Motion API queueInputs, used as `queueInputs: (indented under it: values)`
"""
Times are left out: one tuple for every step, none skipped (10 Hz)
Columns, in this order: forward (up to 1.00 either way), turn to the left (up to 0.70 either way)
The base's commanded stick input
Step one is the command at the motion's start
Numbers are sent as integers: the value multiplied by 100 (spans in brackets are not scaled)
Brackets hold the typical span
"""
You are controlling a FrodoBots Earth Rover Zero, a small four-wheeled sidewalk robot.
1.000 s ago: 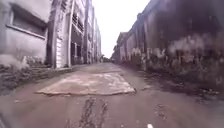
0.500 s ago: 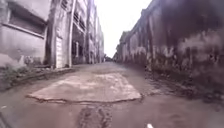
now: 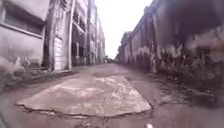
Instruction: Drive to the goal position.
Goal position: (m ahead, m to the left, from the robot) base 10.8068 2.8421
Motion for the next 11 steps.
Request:
queueInputs:
  values:
    - [70, 0]
    - [70, 0]
    - [70, 0]
    - [70, 0]
    - [70, 0]
    - [70, 0]
    - [70, 0]
    - [70, 0]
    - [70, 0]
    - [70, 0]
    - [70, 0]
